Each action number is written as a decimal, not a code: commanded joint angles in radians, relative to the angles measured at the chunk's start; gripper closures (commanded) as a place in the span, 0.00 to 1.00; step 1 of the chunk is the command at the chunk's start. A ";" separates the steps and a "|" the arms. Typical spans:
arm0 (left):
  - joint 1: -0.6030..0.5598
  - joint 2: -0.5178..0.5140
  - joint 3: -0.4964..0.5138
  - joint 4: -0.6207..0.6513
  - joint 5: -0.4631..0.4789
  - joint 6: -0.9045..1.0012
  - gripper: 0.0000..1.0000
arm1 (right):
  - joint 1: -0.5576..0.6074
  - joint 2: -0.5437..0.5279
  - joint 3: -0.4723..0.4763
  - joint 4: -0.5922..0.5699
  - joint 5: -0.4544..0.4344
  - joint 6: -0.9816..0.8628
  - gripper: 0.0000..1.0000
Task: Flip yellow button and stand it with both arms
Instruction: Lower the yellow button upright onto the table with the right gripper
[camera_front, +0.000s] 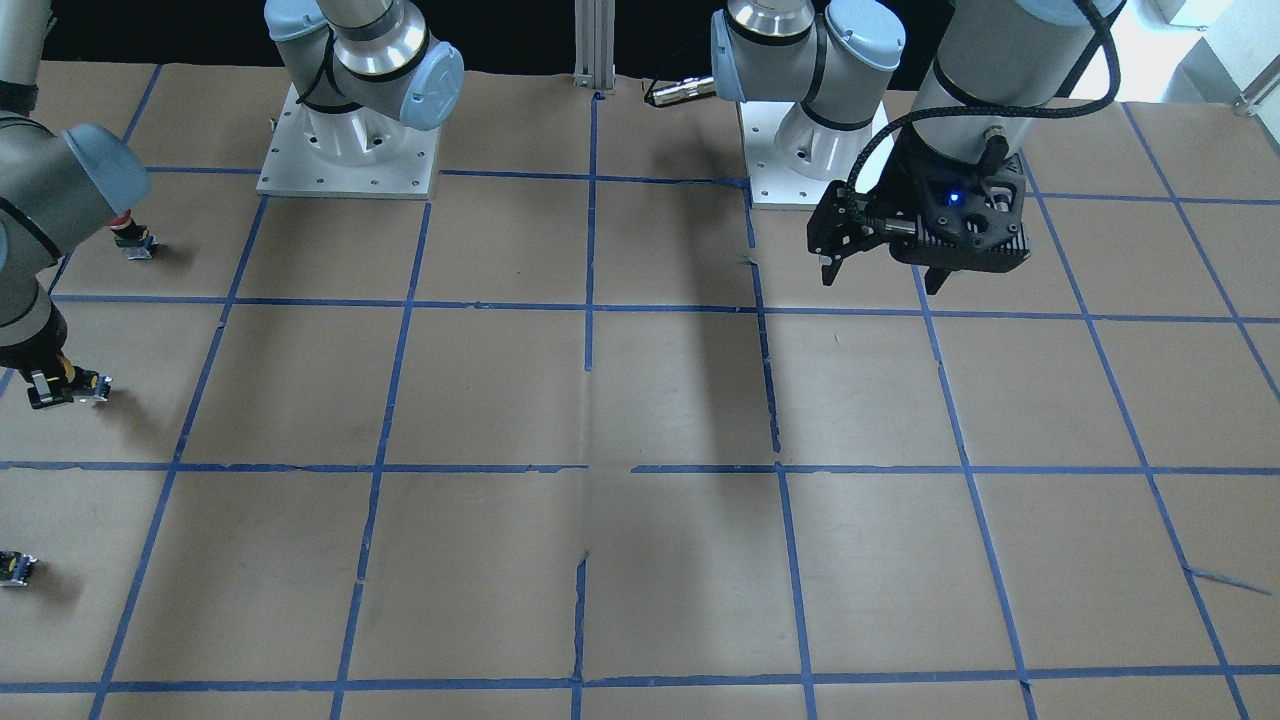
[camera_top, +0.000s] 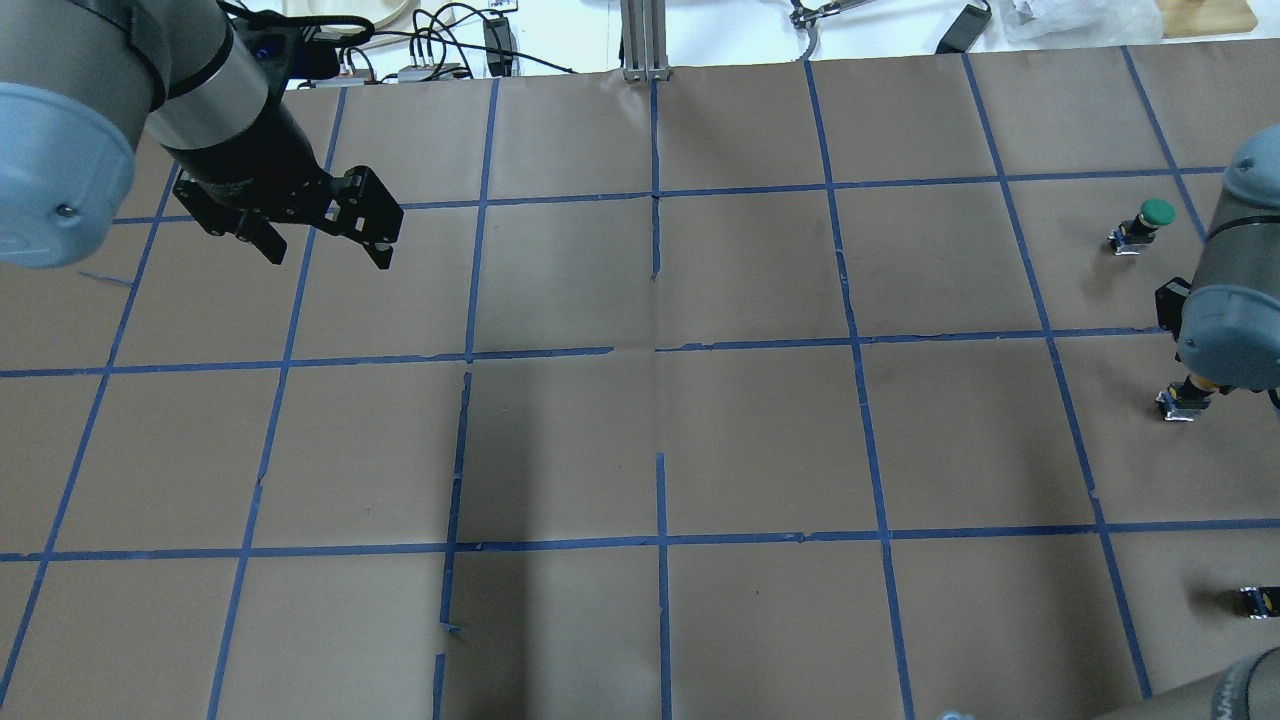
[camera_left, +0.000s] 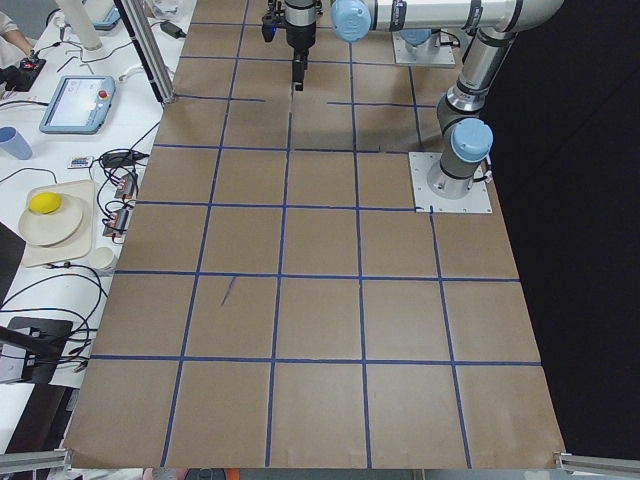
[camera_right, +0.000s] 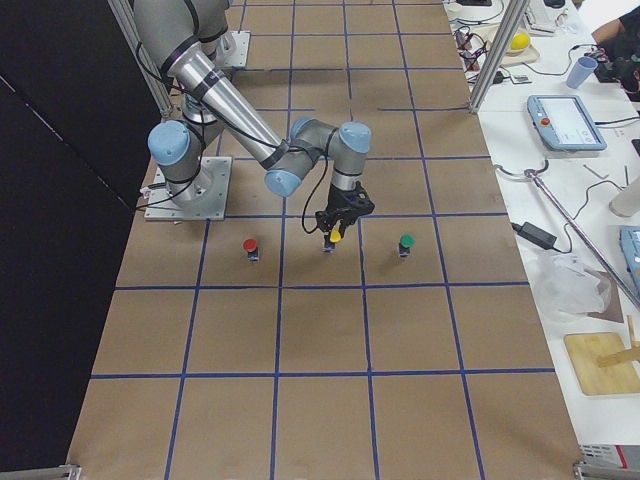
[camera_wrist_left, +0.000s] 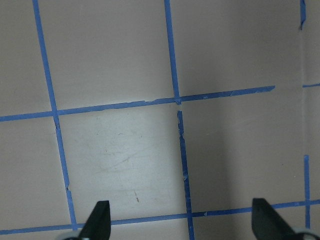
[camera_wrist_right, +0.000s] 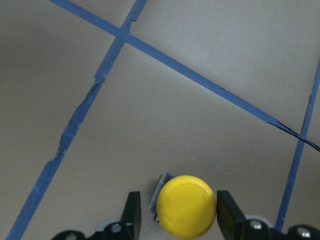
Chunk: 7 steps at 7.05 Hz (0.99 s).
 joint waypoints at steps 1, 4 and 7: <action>0.001 -0.001 0.003 0.000 0.000 -0.001 0.00 | 0.000 0.003 0.002 -0.001 -0.082 -0.007 0.09; 0.001 0.003 0.012 -0.011 0.000 0.001 0.00 | 0.001 -0.046 -0.018 0.064 -0.041 -0.059 0.00; 0.011 0.016 0.018 -0.040 -0.004 0.001 0.00 | 0.026 -0.135 -0.241 0.565 0.075 -0.063 0.00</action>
